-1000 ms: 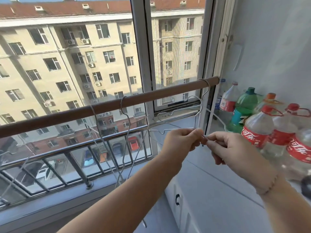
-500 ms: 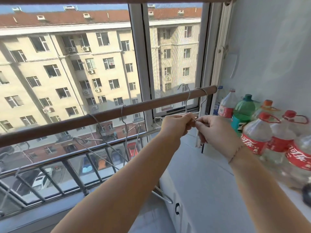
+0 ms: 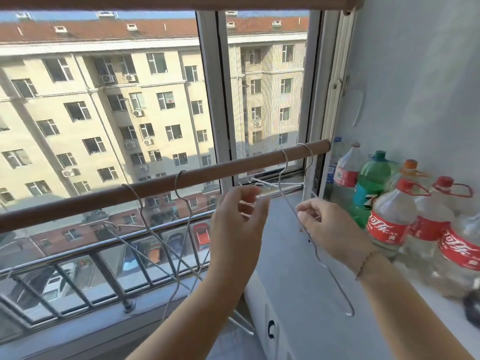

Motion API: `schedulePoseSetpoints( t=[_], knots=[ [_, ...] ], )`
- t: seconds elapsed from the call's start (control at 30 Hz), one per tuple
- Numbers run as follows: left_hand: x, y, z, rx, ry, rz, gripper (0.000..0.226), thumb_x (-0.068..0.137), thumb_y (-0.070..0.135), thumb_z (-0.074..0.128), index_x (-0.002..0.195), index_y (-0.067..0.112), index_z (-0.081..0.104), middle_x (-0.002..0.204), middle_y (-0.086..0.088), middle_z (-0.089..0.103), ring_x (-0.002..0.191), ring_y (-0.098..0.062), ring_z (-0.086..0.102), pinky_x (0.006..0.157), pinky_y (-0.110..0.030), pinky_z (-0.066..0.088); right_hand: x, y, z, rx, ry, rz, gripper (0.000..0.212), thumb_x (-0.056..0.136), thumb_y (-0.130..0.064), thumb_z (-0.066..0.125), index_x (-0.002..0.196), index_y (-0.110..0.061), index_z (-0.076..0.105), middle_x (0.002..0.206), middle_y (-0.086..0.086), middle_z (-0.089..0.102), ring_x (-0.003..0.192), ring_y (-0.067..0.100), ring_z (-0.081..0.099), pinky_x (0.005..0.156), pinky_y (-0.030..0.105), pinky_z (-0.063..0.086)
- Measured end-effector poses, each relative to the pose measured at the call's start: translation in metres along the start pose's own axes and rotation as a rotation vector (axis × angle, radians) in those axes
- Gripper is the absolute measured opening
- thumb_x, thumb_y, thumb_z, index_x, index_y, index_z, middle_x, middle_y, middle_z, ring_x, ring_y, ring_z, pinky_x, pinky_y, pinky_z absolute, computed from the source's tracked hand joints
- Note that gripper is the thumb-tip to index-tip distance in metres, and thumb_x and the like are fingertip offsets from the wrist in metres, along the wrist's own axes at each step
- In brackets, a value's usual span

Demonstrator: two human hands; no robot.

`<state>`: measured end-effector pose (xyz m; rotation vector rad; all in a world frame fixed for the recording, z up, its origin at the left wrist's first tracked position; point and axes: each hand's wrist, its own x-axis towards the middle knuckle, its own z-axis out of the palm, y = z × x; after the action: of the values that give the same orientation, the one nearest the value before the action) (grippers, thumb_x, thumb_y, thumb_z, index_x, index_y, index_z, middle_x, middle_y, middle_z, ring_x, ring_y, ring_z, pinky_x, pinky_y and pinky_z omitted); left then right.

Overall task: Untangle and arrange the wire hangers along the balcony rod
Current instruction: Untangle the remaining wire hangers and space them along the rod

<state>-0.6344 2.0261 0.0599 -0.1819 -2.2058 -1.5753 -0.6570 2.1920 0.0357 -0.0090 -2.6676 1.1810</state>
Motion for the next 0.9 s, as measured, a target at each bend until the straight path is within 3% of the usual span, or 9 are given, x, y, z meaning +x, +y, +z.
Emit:
schedulePoseSetpoints(
  t=[0.13,0.23,0.33,0.43,0.5,0.6,0.73,0.9],
  knots=[
    [-0.017,-0.008,-0.055,0.148,0.306,0.093,0.016,0.086,0.023,0.062,0.1,0.03,0.056,0.104,0.005,0.055,0.093,-0.012,0.057,0.076,-0.018,0.045,-0.006,0.001,-0.004,-0.035,0.112,-0.085,0.015,0.089,-0.02,0.056,0.101,-0.018,0.063,0.088,-0.005,0.066,0.078,0.008,0.06,0.067,0.013,0.043],
    [-0.023,-0.005,-0.067,0.213,0.353,0.117,0.02,0.086,0.02,0.06,0.103,0.031,0.056,0.106,0.007,0.055,0.096,-0.008,0.056,0.081,-0.02,0.042,-0.009,0.001,-0.009,-0.044,0.371,-0.195,0.009,0.085,-0.014,0.06,0.092,-0.016,0.066,0.078,-0.004,0.065,0.069,0.006,0.059,0.062,0.007,0.042],
    [-0.024,0.009,-0.044,0.088,0.156,0.102,0.013,0.086,0.021,0.061,0.096,0.03,0.062,0.087,0.015,0.065,0.078,0.001,0.061,0.07,-0.012,0.048,0.001,0.013,-0.016,-0.109,0.497,-0.202,0.01,0.082,-0.017,0.065,0.091,-0.013,0.065,0.078,0.001,0.057,0.068,0.016,0.053,0.064,0.019,0.043],
    [-0.012,0.006,0.0,-0.042,-0.127,-0.187,0.022,0.087,0.029,0.061,0.107,0.02,0.066,0.088,0.007,0.069,0.072,-0.004,0.064,0.072,-0.026,0.055,0.015,0.026,-0.016,-0.115,0.369,-0.125,0.018,0.084,-0.028,0.064,0.094,-0.012,0.067,0.082,0.003,0.057,0.071,0.016,0.052,0.066,0.024,0.041],
    [0.001,-0.005,0.028,-0.157,-0.231,-0.422,0.033,0.089,0.029,0.06,0.117,0.012,0.061,0.098,-0.001,0.068,0.067,-0.009,0.063,0.066,-0.024,0.054,0.021,0.029,-0.013,-0.066,0.271,-0.099,0.021,0.085,-0.032,0.061,0.094,-0.014,0.067,0.085,0.002,0.064,0.076,0.016,0.058,0.065,0.021,0.042],
    [0.017,-0.015,0.052,-0.296,-0.282,-0.597,0.029,0.09,0.027,0.059,0.112,0.008,0.063,0.094,-0.003,0.067,0.057,-0.011,0.058,0.056,-0.02,0.049,0.026,0.027,-0.012,-0.047,0.209,-0.08,0.016,0.087,-0.032,0.059,0.089,-0.018,0.067,0.077,-0.004,0.065,0.071,0.009,0.058,0.058,0.011,0.039],
    [0.03,-0.016,0.061,-0.459,-0.321,-0.644,0.011,0.089,0.02,0.061,0.086,0.011,0.066,0.082,-0.005,0.068,0.053,-0.012,0.053,0.05,-0.017,0.047,0.03,0.026,-0.016,0.011,0.188,-0.078,0.014,0.089,-0.028,0.057,0.081,-0.019,0.064,0.067,-0.005,0.065,0.063,0.007,0.058,0.057,0.015,0.038],
    [0.037,-0.015,0.063,-0.545,-0.305,-0.683,0.01,0.087,0.011,0.063,0.092,0.003,0.067,0.071,-0.007,0.067,0.045,-0.009,0.056,0.047,-0.016,0.049,0.032,0.02,-0.015,0.1,0.144,-0.058,0.026,0.09,-0.039,0.051,0.085,-0.017,0.064,0.073,0.0,0.067,0.055,0.003,0.055,0.052,0.014,0.038]
  ],
)
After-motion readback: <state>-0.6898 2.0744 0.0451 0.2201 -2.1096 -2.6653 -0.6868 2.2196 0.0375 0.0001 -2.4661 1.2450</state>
